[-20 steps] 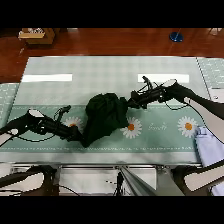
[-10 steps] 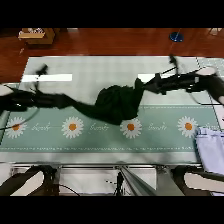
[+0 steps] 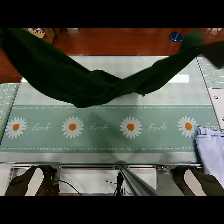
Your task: Fold the shirts.
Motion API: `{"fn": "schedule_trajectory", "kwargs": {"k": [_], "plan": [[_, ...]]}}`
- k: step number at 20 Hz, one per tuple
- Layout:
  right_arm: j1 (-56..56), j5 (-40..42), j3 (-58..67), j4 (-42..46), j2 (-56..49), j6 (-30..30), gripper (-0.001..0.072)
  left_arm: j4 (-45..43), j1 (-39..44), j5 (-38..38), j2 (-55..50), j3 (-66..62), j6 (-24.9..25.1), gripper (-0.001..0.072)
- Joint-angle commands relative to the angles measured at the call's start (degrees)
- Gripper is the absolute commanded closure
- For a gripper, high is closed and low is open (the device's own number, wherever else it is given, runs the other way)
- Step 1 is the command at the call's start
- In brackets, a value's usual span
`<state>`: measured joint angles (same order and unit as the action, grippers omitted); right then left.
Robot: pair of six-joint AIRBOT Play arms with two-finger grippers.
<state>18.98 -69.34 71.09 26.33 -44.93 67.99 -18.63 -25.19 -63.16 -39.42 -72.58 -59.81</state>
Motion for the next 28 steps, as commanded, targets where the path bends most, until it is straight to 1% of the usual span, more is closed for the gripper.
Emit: {"fn": "schedule_trajectory", "kwargs": {"k": [1, 2, 4, 6, 8, 10, 11, 13, 15, 17, 18, 19, 22, 24, 26, 28], "plan": [[0.96, 4.33, 9.25, 2.82, 5.09, 1.7, 0.0679, 0.42, -1.68, 2.8, 4.13, -5.64, -1.6, 0.069], [0.96, 5.07, 12.76, 4.66, 5.09, 2.62, 0.0679, -0.44, -1.68, 3.17, 4.81, -7.45, -1.62, 0.069], [0.96, 6.67, 19.3, 10.45, 5.09, 4.72, 0.0679, -6.27, -1.68, 4.61, 6.1, -12.31, -2.38, 0.0691], [0.96, 6.97, 24.92, 17.88, 5.11, 7.78, 0.0679, -17.88, -1.68, 5.09, 6.82, -18.43, -8.24, 0.069], [0.92, 6.62, 29.62, 23.82, 5.09, 9.35, 0.0679, -28.35, -1.68, 4.94, 7.65, -23.47, -13.73, 0.0691], [0.92, 6.78, 33.77, 28.02, 5.09, 9.99, 0.0679, -34.91, -1.68, 3.5, 8.55, -27.12, -17.25, 0.0691], [0.92, 6.88, 35.65, 29.66, 5.09, 10.62, 0.068, -36.2, -1.68, 2.03, 8.96, -28.24, -18.45, 0.0691], [0.92, 6.91, 38.58, 32.2, 5.09, 10.93, 0.0679, -36.48, -1.68, -3.91, 9.6, -29.22, -20.65, 0.0691], [0.92, 6.6, 40.85, 36.46, 5.09, 11.1, 0.068, -36.48, -1.68, -13.77, 9.66, -29.14, -22.86, 0.0691], [0.9, 6.01, 41.16, 41.16, 5.09, 12.61, 0.068, -36.63, -1.68, -23.12, 9.22, -28.63, -23.26, 0.0691], [0.9, 4.76, 41.16, 43.52, 4.68, 13.99, 0.068, -37.27, -1.68, -26.05, 9.25, -27.67, -23.23, 0.069], [0.9, 3.02, 41.16, 44.39, 3.85, 14.16, 0.068, -37.97, -1.66, -28.22, 9.25, -26.6, -23.23, 0.0691], [0.9, -5.4, 41.16, 43.56, -2.08, 14.23, 0.068, -38.58, -1.66, -31.98, 9.25, -19.26, -22.56, 0.0691], [0.9, -10.23, 41.16, 38.6, -8.85, 14.29, 0.068, -38.38, -1.55, -32.09, 9.35, -11.45, -22.47, 0.0691], [0.52, -10.29, 41.16, 32.48, -16.85, 14.29, 0.068, -38.38, -1.55, -31.85, 9.35, -2.05, -22.32, 0.069], [-2.4, -7.15, 41.16, 33.18, -25.11, 14.29, 0.068, -38.36, -1.55, -31.3, 9.33, 8.31, -21.7, 0.069]]}}
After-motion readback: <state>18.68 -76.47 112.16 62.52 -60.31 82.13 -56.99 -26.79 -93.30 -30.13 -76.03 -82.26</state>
